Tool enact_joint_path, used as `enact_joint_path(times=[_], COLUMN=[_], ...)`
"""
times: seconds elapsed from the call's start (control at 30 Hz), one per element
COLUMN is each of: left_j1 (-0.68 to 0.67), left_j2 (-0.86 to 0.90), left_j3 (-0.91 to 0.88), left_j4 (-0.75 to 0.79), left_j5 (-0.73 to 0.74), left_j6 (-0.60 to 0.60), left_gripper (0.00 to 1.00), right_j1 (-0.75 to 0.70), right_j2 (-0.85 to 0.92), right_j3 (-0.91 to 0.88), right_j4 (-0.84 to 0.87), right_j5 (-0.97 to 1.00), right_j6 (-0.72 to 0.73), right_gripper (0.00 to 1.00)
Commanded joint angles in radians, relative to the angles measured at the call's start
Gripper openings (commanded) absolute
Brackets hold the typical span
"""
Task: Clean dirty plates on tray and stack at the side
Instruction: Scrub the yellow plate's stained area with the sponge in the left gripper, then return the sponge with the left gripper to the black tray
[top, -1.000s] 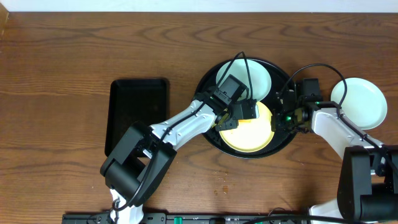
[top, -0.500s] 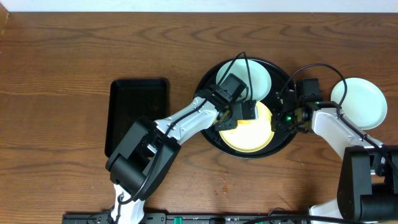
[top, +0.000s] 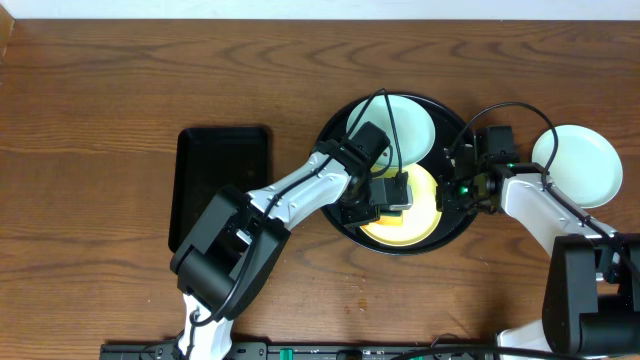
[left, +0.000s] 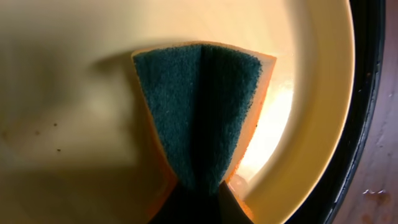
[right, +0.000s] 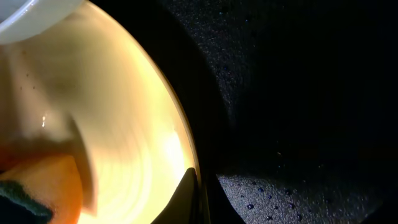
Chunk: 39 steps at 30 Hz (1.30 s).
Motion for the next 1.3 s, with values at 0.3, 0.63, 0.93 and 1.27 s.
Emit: enact_joint_path(times=[0.3, 0.63, 0.93, 1.27], left_j1=[0.002, 0.114, 0.282, 0.522], left_j2=[0.008, -0.317, -0.44, -0.439], left_j3=[0.002, 0.137, 0.12, -0.038], left_j4=[0.165, 0.28, -0.269, -0.335], left_j5=[0.328, 0.238, -0.331, -0.332], left_j6=[-0.296, -0.624, -0.85, -0.921], left_gripper=[0.07, 0.07, 0.08, 0.08], right_j1=[-0.006, -0.006, 0.002, 0.024], right_j2=[0.005, 0.005, 0.005, -0.044], right_j3=[-0.008, -0.008, -0.039, -0.003], right_j4=[-0.002, -0.005, 0.003, -0.011], right_j5=[0.002, 0.001, 0.002, 0.002], right_j6=[0.002, 0.002, 0.002, 0.017], right_gripper=[0.05, 0.29, 0.36, 0.01])
